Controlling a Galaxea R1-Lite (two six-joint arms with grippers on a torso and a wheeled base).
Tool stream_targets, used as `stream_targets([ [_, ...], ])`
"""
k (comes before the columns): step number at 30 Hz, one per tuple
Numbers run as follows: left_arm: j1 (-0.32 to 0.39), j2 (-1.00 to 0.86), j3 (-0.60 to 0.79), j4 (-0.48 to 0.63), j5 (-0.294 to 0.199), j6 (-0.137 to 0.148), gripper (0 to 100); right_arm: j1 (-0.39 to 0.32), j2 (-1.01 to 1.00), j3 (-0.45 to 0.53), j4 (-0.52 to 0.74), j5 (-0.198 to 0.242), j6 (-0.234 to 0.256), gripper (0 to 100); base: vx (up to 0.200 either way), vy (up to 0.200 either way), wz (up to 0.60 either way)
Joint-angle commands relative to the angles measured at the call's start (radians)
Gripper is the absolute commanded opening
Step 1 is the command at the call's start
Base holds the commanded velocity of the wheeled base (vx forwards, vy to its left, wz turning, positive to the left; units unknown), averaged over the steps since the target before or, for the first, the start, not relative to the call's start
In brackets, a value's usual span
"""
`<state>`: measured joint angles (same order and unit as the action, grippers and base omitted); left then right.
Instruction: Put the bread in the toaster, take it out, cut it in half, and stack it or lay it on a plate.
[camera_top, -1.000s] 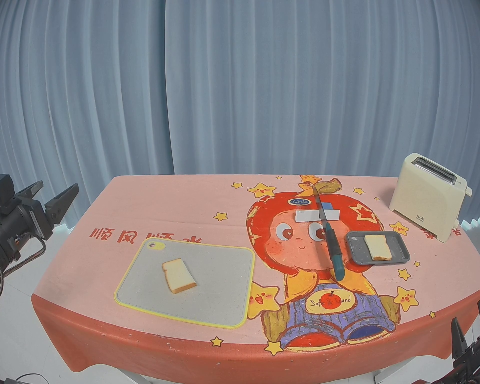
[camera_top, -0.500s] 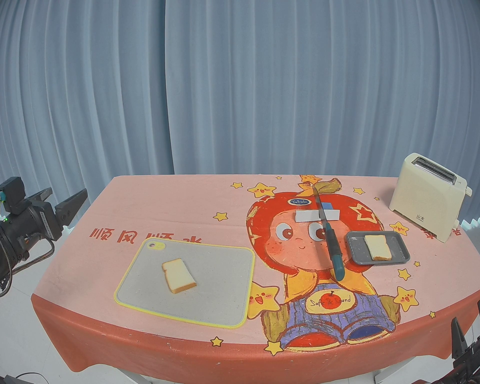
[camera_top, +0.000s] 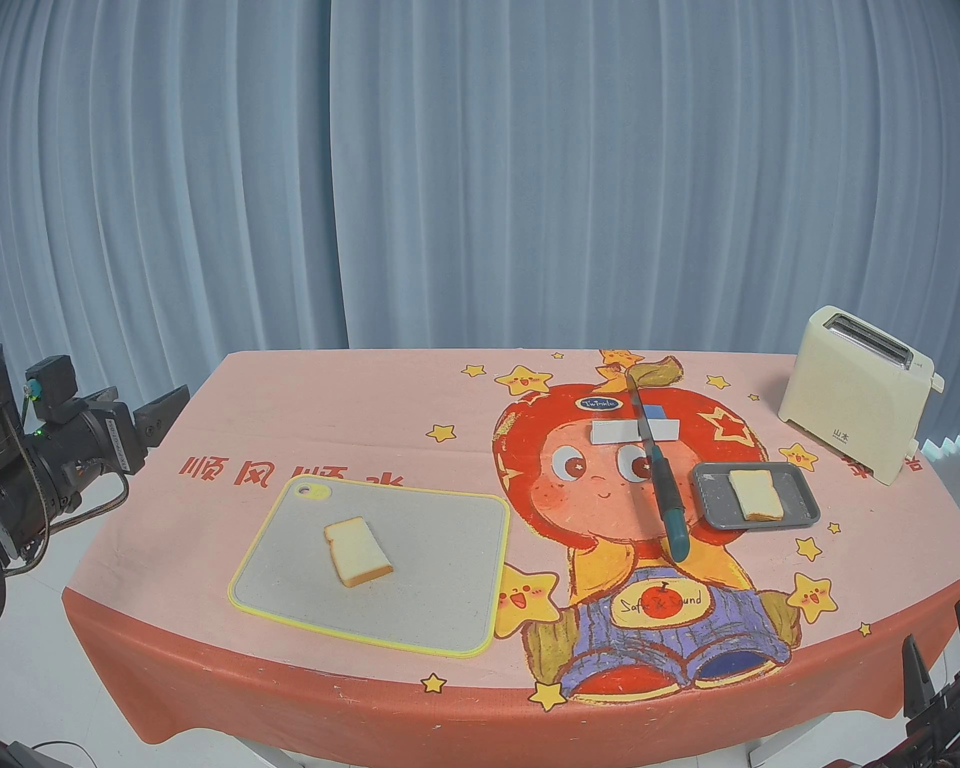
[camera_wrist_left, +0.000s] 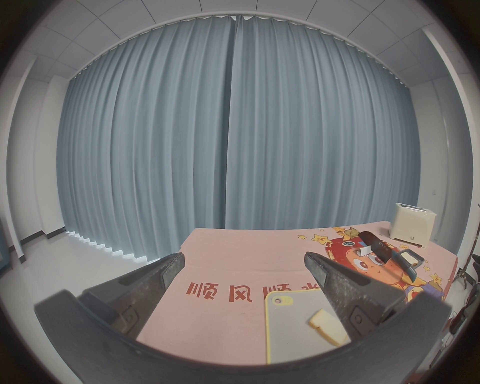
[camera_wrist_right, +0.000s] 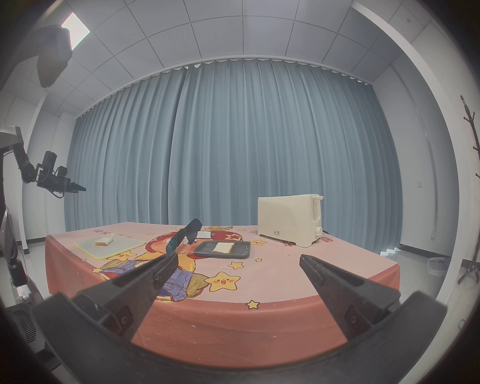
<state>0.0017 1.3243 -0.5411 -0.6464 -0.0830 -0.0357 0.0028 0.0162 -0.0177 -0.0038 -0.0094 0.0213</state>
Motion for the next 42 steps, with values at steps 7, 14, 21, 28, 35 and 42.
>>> stream_targets([
  [7, -0.005, 0.089, 0.004, 0.001, 0.012, -0.001, 100, 0.0, -0.016, 0.018, -0.001, 0.0, 0.0, 100, 0.0, 0.0, 0.0],
  [14, -0.012, 0.151, 0.041, -0.004, 0.012, 0.008, 100, 0.0, -0.016, 0.018, -0.001, 0.0, 0.0, 100, 0.0, 0.0, 0.0],
  [21, -0.184, 0.153, 0.087, 0.005, 0.08, 0.0, 100, 0.0, -0.016, 0.018, -0.001, 0.0, 0.0, 100, 0.0, 0.0, 0.0],
  [28, -0.275, 0.178, 0.098, 0.005, 0.129, -0.036, 100, 0.0, -0.016, 0.018, -0.001, 0.0, 0.0, 100, 0.0, 0.0, 0.0],
  [35, -0.278, 0.225, 0.092, -0.004, 0.141, -0.05, 100, 0.0, -0.016, 0.018, -0.001, 0.0, 0.0, 100, 0.0, 0.0, 0.0],
  [42, -0.302, 0.259, 0.082, -0.03, 0.15, -0.092, 100, 0.0, -0.016, 0.018, -0.001, 0.0, 0.0, 100, 0.0, 0.0, 0.0],
])
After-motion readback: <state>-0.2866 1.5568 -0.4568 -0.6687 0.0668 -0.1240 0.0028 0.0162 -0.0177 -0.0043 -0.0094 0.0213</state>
